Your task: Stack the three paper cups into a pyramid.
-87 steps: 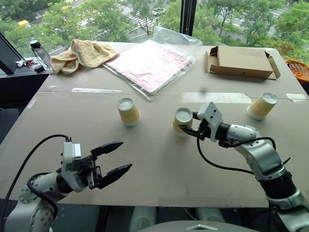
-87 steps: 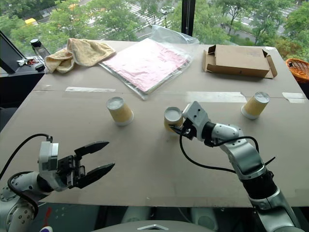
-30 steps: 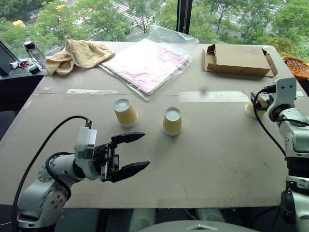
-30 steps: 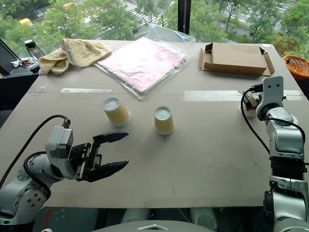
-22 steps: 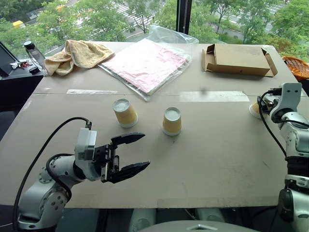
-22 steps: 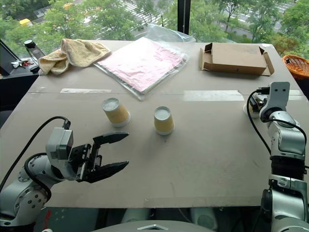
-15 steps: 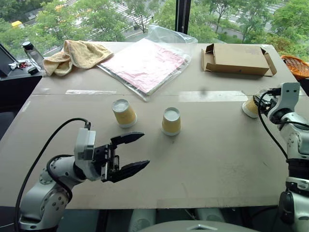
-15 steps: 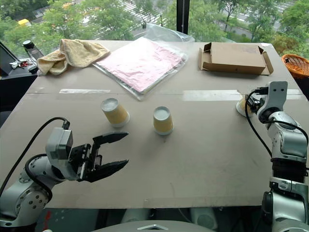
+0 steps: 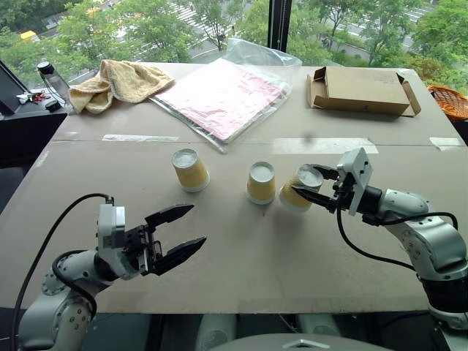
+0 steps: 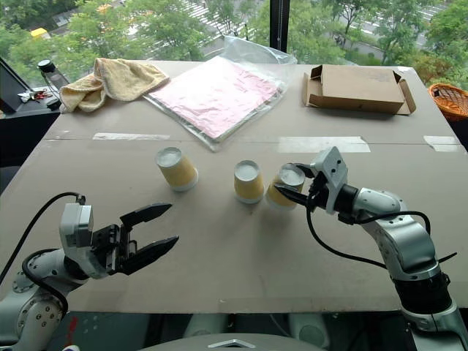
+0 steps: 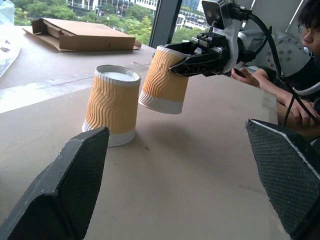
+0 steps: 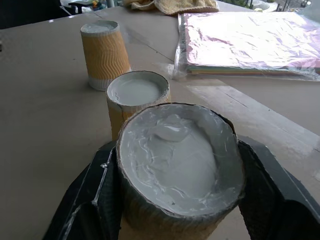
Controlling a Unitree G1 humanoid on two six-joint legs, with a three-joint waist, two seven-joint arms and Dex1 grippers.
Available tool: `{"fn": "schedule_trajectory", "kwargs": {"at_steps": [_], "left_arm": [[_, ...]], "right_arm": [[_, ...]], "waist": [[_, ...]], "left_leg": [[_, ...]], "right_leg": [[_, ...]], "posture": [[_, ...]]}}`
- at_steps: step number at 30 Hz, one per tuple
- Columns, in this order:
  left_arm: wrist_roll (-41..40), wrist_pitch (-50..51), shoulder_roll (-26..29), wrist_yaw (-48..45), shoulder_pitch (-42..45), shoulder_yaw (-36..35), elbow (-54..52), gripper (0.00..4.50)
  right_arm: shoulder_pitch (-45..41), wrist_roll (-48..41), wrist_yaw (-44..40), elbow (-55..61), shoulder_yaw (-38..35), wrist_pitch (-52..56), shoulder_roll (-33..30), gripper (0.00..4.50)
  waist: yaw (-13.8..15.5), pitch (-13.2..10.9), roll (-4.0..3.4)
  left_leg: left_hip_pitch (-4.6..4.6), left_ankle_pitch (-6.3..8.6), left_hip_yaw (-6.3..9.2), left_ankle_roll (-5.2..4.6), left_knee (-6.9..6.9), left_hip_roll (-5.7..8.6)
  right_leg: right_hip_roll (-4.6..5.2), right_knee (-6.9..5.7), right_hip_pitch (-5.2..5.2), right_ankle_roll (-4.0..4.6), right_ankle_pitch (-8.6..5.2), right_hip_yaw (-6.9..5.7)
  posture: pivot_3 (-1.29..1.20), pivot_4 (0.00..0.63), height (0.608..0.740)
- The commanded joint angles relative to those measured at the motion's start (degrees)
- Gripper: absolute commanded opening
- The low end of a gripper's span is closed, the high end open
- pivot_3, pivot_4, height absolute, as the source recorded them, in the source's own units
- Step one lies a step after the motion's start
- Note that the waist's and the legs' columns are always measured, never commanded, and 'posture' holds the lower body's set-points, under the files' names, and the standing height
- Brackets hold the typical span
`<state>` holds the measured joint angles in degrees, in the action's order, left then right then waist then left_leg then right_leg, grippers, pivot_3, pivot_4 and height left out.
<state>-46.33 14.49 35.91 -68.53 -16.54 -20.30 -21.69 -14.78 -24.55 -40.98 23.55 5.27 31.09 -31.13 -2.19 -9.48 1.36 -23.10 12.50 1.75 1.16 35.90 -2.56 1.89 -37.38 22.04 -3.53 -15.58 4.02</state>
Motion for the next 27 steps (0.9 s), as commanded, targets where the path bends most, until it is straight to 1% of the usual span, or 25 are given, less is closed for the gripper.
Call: {"fn": "schedule_trajectory", "kwargs": {"at_steps": [1,12,15,17,18,19,20,23,27], "left_arm": [[-1.3,0.2,0.9,-0.3,-0.2,-1.6,-1.5,4.50],[-1.8,0.7,1.0,1.4,-0.5,-3.0,-2.7,4.50],[-2.5,0.8,1.3,0.5,-1.1,-3.7,-3.0,4.50],[-3.5,1.0,1.7,-0.5,-1.9,-4.3,-3.7,4.50],[-3.8,1.1,1.9,-0.9,-2.3,-4.6,-3.9,4.50],[-4.0,1.1,2.1,-1.3,-2.8,-5.1,-3.9,4.50],[-4.1,1.1,2.2,-1.5,-3.1,-5.4,-3.9,4.50],[-3.9,1.4,2.1,-0.6,-4.0,-6.8,-3.1,4.50],[-4.6,2.9,0.4,5.6,-2.0,-8.4,-0.4,4.50]], "right_arm": [[-1.4,4.1,0.0,-1.0,2.5,-3.9,0.2,2.30],[-3.1,12.1,1.1,-5.8,6.7,-9.9,2.6,2.30],[-3.4,11.9,-0.7,-6.8,7.8,-9.0,2.6,2.30],[-3.8,12.5,-0.7,-7.4,7.8,-9.6,2.9,3.32],[-3.9,12.7,-0.9,-7.3,7.7,-9.8,2.8,3.71],[-3.9,13.0,-0.7,-7.1,7.5,-10.0,2.8,4.26],[-3.9,13.1,-0.6,-7.0,7.4,-10.2,2.8,4.40],[-3.2,13.3,-0.5,-5.6,5.8,-10.9,1.9,4.40],[-0.8,10.0,-1.5,-1.9,2.1,-10.5,0.6,4.40]], "waist": [[0.0,0.0,0.01],[0.0,0.0,0.03],[-0.1,0.0,0.07],[-0.1,0.0,0.14],[-0.1,0.0,0.17],[-0.1,0.0,0.15],[-0.1,0.0,0.15],[0.0,0.0,0.15],[0.2,0.0,0.14]], "left_leg": [[0.00,0.00,0.01,0.00,0.00,0.00],[-0.01,0.00,0.03,0.00,-0.05,0.00],[0.02,0.00,0.02,0.00,-0.04,0.00],[0.05,0.00,0.02,0.00,-0.04,-0.01],[0.06,0.00,0.02,0.00,-0.04,-0.02],[0.05,0.00,0.02,0.00,-0.04,-0.02],[0.05,0.00,0.01,0.00,-0.04,-0.02],[0.04,0.00,0.02,0.00,-0.05,-0.02],[0.02,0.00,0.03,0.00,-0.04,-0.01]], "right_leg": [[0.00,-0.01,0.00,0.00,0.00,0.00],[-0.03,-0.02,0.01,-0.04,0.02,-0.01],[-0.02,-0.04,0.01,-0.02,0.01,-0.01],[-0.02,-0.07,0.00,-0.02,0.01,-0.01],[-0.02,-0.07,0.00,-0.01,0.01,-0.01],[-0.03,-0.08,0.00,-0.01,0.01,-0.01],[-0.02,-0.07,0.00,-0.01,0.01,-0.01],[-0.02,-0.07,0.01,-0.01,0.01,-0.01],[-0.01,-0.06,0.00,-0.02,0.01,-0.01]], "posture": [[0.00,0.150,0.740],[0.00,0.150,0.740],[0.00,0.150,0.740],[0.00,0.150,0.740],[0.00,0.150,0.740],[0.00,0.150,0.740],[0.00,0.150,0.740],[0.00,0.150,0.740],[0.00,0.150,0.740]]}}
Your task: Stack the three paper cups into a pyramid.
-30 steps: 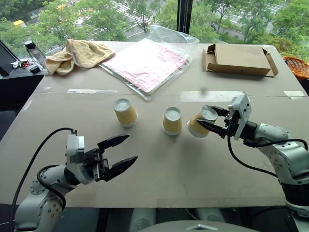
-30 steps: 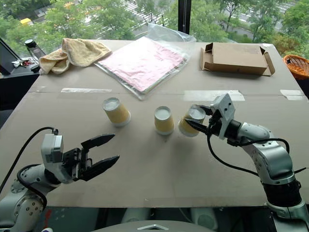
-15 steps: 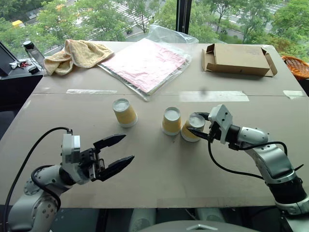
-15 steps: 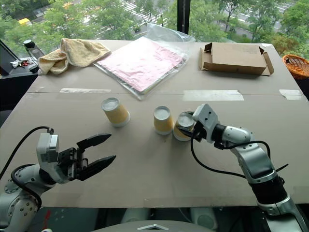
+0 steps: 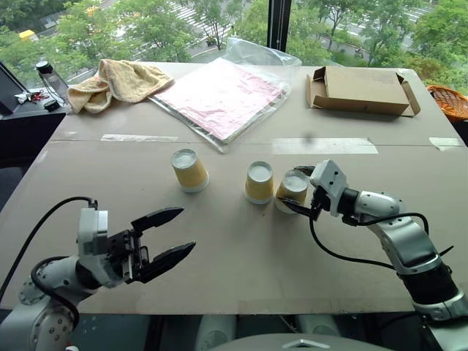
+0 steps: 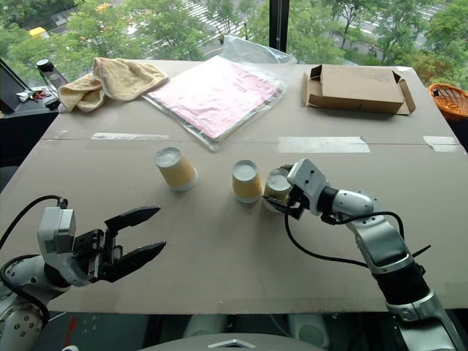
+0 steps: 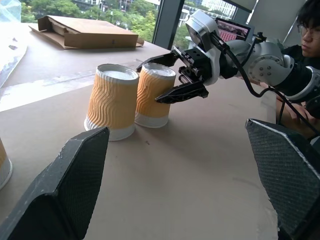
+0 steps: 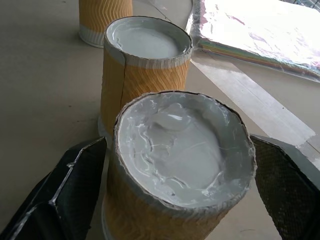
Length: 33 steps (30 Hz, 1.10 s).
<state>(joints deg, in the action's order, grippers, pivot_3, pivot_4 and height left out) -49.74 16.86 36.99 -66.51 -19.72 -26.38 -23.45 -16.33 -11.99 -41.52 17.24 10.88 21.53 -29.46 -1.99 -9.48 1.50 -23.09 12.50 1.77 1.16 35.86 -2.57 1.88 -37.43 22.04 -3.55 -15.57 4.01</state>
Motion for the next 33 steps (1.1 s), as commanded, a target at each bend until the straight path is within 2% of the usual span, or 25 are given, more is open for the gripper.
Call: {"fn": "schedule_trajectory", "kwargs": {"at_steps": [1,6,9,13,22,30,33], "left_arm": [[-0.1,0.5,-1.2,5.5,1.9,-2.3,2.5,4.50],[6.8,-3.2,-3.0,11.9,6.6,-2.0,10.3,4.50],[12.6,-4.5,-2.1,15.4,13.2,0.6,16.9,4.50],[15.8,-5.5,-2.1,14.5,20.0,4.5,22.3,4.50],[21.2,-6.3,-2.5,13.2,35.9,11.8,34.1,4.50],[24.8,-9.6,-4.7,10.6,44.7,16.3,43.5,4.50],[25.3,-10.3,-5.2,8.4,46.6,17.2,46.1,3.84]], "right_arm": [[1.9,-3.3,-1.5,5.3,-4.8,-1.5,-1.6,4.40],[8.4,-6.5,-3.9,8.9,-10.9,-8.4,-3.3,4.40],[13.1,-13.6,-6.9,12.6,-17.4,-10.4,-3.9,4.40],[19.1,-21.2,-10.1,19.1,-21.9,-8.3,-6.5,4.40],[26.3,-25.2,-6.8,29.1,-25.0,-7.2,-8.4,4.40],[31.0,-27.1,-4.3,32.5,-29.1,-7.7,-8.1,4.40],[33.1,-27.6,-3.2,34.3,-30.0,-7.6,-7.8,4.50]], "waist": [[0.0,0.0,0.01],[0.2,0.0,0.08],[0.3,0.0,0.10],[1.0,0.0,0.16],[1.1,0.0,0.25],[1.2,0.0,0.31],[1.1,0.0,0.34]], "left_leg": [[0.01,0.00,0.00,0.00,0.00,0.01],[0.02,0.00,0.02,0.00,0.02,0.03],[0.02,0.00,0.04,0.00,0.03,0.03],[0.04,0.00,0.06,0.00,0.09,0.04],[0.08,0.00,0.10,0.00,0.16,0.04],[0.08,0.00,0.11,0.00,0.18,0.06],[0.09,0.00,0.12,0.00,0.18,0.06]], "right_leg": [[0.00,-0.01,0.00,0.00,0.00,0.00],[-0.01,-0.02,-0.03,-0.04,0.02,-0.03],[-0.02,-0.07,-0.03,-0.09,0.05,-0.03],[-0.04,-0.13,-0.06,-0.16,0.09,-0.05],[-0.05,-0.18,-0.16,-0.20,0.11,-0.09],[-0.05,-0.16,-0.22,-0.21,0.11,-0.10],[-0.05,-0.17,-0.23,-0.22,0.11,-0.11]], "posture": [[0.00,0.150,0.740],[0.00,0.150,0.740],[0.00,0.150,0.740],[0.00,0.150,0.740],[0.00,0.150,0.740],[0.00,0.150,0.740],[0.00,0.150,0.740]]}}
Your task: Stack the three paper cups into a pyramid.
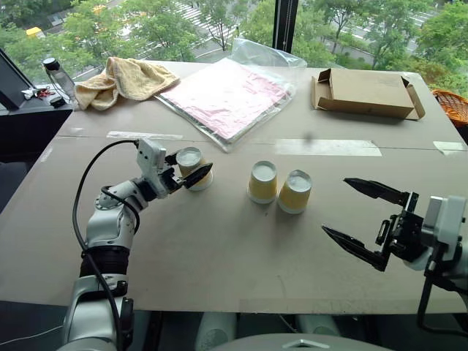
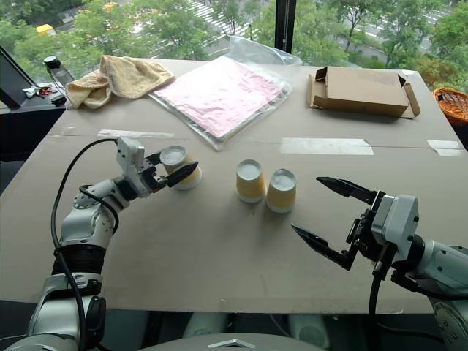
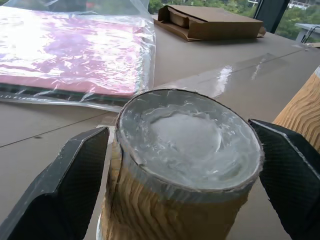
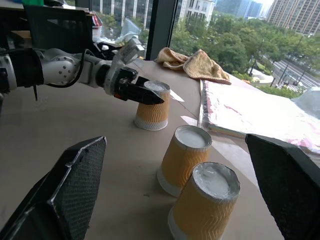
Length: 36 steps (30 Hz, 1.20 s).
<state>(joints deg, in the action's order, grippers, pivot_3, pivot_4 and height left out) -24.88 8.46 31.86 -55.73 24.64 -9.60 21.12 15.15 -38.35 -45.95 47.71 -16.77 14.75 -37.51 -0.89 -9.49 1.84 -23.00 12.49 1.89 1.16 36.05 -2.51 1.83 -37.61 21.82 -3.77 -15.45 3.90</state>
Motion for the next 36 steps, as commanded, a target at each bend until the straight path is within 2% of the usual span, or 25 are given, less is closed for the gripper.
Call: {"fn": "schedule_trajectory", "kwargs": {"at_steps": [1,2,3,4,7,11,17,23,30,36], "left_arm": [[0.6,-2.3,-0.1,-2.5,2.8,0.3,2.3,3.47],[0.7,-2.9,-0.1,-2.7,3.2,0.3,2.9,3.23],[0.9,-3.6,-0.1,-3.3,3.5,0.3,3.4,2.72],[0.4,-3.8,-0.3,-3.9,3.8,0.2,2.4,2.47],[-0.9,-1.4,-0.7,-2.8,5.1,0.1,-2.8,2.47],[-6.8,12.7,-0.7,-3.2,12.5,2.1,-11.4,2.47],[-10.5,25.7,-2.4,-4.2,22.5,7.1,-16.2,2.47],[-7.8,25.7,-4.8,-8.2,26.8,13.1,-14.2,2.47],[-4.8,22.9,-8.0,-11.0,28.2,16.4,-10.4,2.47],[-2.3,20.1,-10.1,-13.1,28.0,18.6,-8.4,2.47]], "right_arm": [[2.4,-1.2,1.3,4.1,-2.6,-1.0,0.3,4.50],[3.2,-0.9,1.4,4.2,-2.9,-1.2,0.3,4.50],[3.8,-0.6,1.6,4.3,-3.0,-1.3,0.4,4.50],[4.6,-0.4,1.8,4.4,-3.3,-1.6,0.6,4.50],[6.2,-0.4,2.2,4.8,-4.1,-2.2,1.2,4.50],[9.1,0.2,2.5,4.6,-5.2,-3.4,2.4,4.50],[14.0,1.8,2.6,3.9,-7.6,-6.0,4.7,4.50],[21.4,3.3,1.7,4.5,-10.7,-9.7,7.8,4.50],[30.2,4.8,-0.2,3.9,-14.1,-15.3,12.2,4.50],[32.3,4.4,-0.6,2.5,-15.9,-17.8,13.4,4.50]], "waist": [[0.1,0.0,0.00],[0.1,0.0,0.01],[0.2,0.0,0.01],[0.1,0.0,0.01],[0.2,0.0,0.05],[0.7,-0.1,0.16],[0.2,-0.1,0.12],[0.0,-0.1,0.08],[0.2,-0.1,0.08],[0.1,-0.1,0.07]], "left_leg": [[0.00,0.00,0.00,0.00,0.00,0.00],[0.01,0.00,0.01,0.00,0.00,0.00],[0.01,0.00,0.04,0.00,0.01,0.00],[0.01,0.00,0.04,0.00,0.02,0.00],[-0.02,0.00,0.03,0.00,0.07,0.00],[-0.15,0.00,0.22,0.00,0.23,0.00],[-0.14,0.00,0.18,0.00,0.31,0.07],[-0.06,0.00,0.20,0.00,0.25,0.07],[-0.09,0.00,0.16,0.00,0.27,0.07],[-0.08,0.00,0.13,0.00,0.27,0.07]], "right_leg": [[0.00,0.00,0.00,0.00,0.00,0.00],[0.00,-0.03,0.00,0.00,0.00,-0.01],[-0.01,-0.03,0.00,0.00,0.00,-0.04],[0.00,-0.03,-0.02,0.00,0.00,-0.04],[0.01,-0.02,-0.03,-0.01,0.00,-0.04],[0.00,-0.07,-0.03,-0.01,0.00,-0.22],[0.03,-0.03,-0.12,-0.08,-0.02,-0.16],[-0.01,-0.08,-0.11,-0.08,-0.04,-0.14],[0.01,-0.03,-0.12,-0.13,-0.08,-0.12],[0.01,-0.03,-0.11,-0.12,-0.09,-0.09]], "posture": [[0.00,0.150,0.740],[0.00,0.150,0.740],[0.00,0.150,0.740],[0.00,0.150,0.740],[0.00,0.150,0.740],[0.00,0.150,0.740],[0.00,0.150,0.740],[0.00,0.150,0.740],[0.00,0.150,0.740],[0.00,0.150,0.740]]}}
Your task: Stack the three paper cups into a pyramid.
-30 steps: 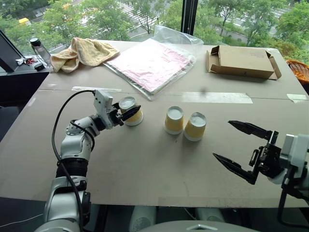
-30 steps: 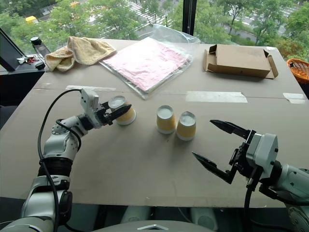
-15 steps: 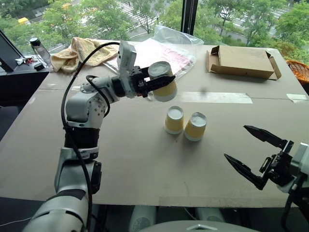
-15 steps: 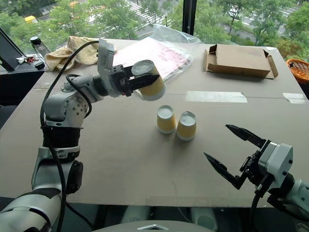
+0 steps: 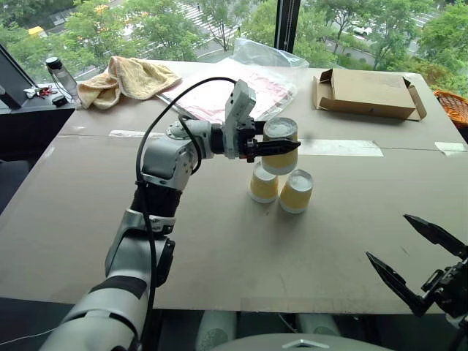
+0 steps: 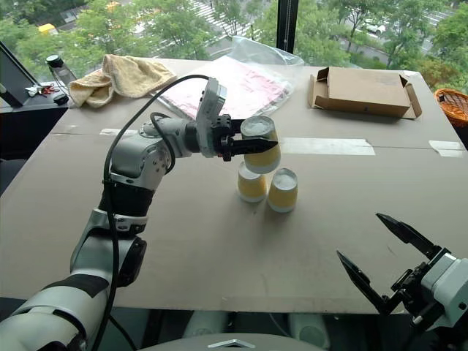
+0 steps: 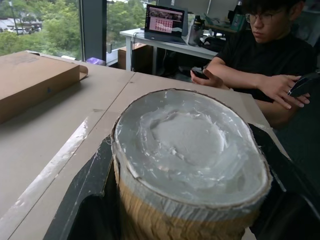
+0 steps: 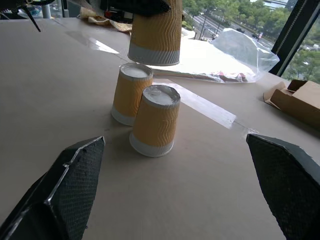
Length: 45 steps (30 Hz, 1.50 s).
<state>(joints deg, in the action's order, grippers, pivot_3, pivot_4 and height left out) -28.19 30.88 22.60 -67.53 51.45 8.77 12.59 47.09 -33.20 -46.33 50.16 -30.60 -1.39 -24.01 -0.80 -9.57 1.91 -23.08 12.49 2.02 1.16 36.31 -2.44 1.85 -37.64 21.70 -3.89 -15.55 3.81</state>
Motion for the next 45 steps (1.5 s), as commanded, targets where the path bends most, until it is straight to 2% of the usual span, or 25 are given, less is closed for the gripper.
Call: {"fn": "schedule_trajectory", "kwargs": {"at_steps": [1,4,10,15,20,34,35,36,38,45], "left_arm": [[1.6,-2.9,-1.1,-1.4,1.2,0.6,0.7,2.47],[2.4,-4.1,-2.1,-1.9,1.4,0.9,1.9,2.47],[4.0,-5.6,-3.1,-3.0,2.3,1.0,4.5,2.47],[4.8,-5.7,-3.8,-3.3,1.9,1.3,4.6,2.47],[4.7,-5.4,-4.7,-3.3,2.3,1.4,4.2,2.47],[5.9,-3.8,-4.2,-5.5,2.5,3.5,2.9,2.47],[5.5,-3.0,-4.0,-5.9,2.4,3.5,2.3,3.37],[5.1,-2.1,-4.0,-5.8,2.4,3.2,1.7,3.53],[4.1,-0.9,-4.1,-5.1,2.5,2.1,0.3,4.45],[-1.3,7.4,0.4,-2.8,-0.1,-2.6,-10.3,4.45]], "right_arm": [[-0.1,-1.2,-0.3,-0.3,-2.3,-1.7,-0.5,4.50],[-4.3,-5.2,-0.3,-1.5,-4.2,0.8,-4.8,4.50],[-15.7,-16.0,-3.2,-7.4,-8.9,9.8,-19.7,4.50],[-20.4,-21.5,-8.5,-10.6,-10.7,14.0,-25.3,4.50],[-22.6,-20.9,-10.3,-11.6,-10.8,15.8,-26.2,4.50],[-21.5,-17.8,-10.4,-10.3,-11.0,16.2,-22.5,4.50],[-21.5,-17.5,-10.4,-10.4,-10.8,16.1,-22.3,4.50],[-21.5,-17.3,-10.5,-10.5,-10.7,16.1,-22.2,4.50],[-21.4,-17.1,-10.7,-10.6,-10.5,16.0,-21.9,4.50],[-21.0,-17.3,-12.7,-11.8,-11.0,16.0,-21.1,4.50]], "waist": [[0.0,0.0,0.00],[-0.1,0.0,-0.01],[0.2,0.0,0.00],[0.3,0.0,-0.01],[0.3,0.0,-0.01],[0.1,0.0,-0.02],[0.1,0.0,-0.02],[0.1,0.0,-0.02],[0.1,0.0,-0.02],[-0.1,0.0,-0.06]], "left_leg": [[0.01,0.00,0.01,0.00,0.00,0.00],[0.00,0.00,-0.04,0.00,0.00,0.00],[0.00,0.00,0.02,-0.01,0.04,0.07],[-0.17,0.00,0.12,-0.01,0.01,0.08],[-0.23,0.00,0.14,-0.02,0.04,0.10],[-0.22,0.00,0.15,-0.02,0.10,0.11],[-0.21,0.00,0.15,-0.02,0.10,0.11],[-0.21,0.00,0.15,-0.02,0.10,0.11],[-0.21,0.00,0.16,-0.02,0.10,0.11],[-0.18,0.00,0.15,-0.02,0.10,0.10]], "right_leg": [[0.00,-0.01,0.00,0.01,0.00,0.00],[0.00,0.01,0.00,0.02,0.00,0.04],[-0.02,-0.01,-0.03,0.06,0.05,0.11],[-0.01,0.10,-0.02,-0.02,0.02,0.00],[0.01,0.15,0.00,-0.04,0.01,-0.03],[0.01,0.06,0.00,-0.05,0.01,-0.03],[0.00,0.05,0.00,-0.05,0.01,-0.03],[0.01,0.05,0.00,-0.05,0.01,-0.04],[0.01,0.04,0.00,-0.05,0.01,-0.04],[0.01,0.02,-0.01,-0.05,0.01,-0.03]], "posture": [[0.00,0.150,0.740],[0.00,0.150,0.740],[0.00,0.150,0.740],[0.00,0.150,0.740],[0.00,0.150,0.740],[0.00,0.150,0.740],[0.00,0.150,0.740],[0.00,0.150,0.740],[0.00,0.150,0.740],[0.00,0.150,0.740]]}}
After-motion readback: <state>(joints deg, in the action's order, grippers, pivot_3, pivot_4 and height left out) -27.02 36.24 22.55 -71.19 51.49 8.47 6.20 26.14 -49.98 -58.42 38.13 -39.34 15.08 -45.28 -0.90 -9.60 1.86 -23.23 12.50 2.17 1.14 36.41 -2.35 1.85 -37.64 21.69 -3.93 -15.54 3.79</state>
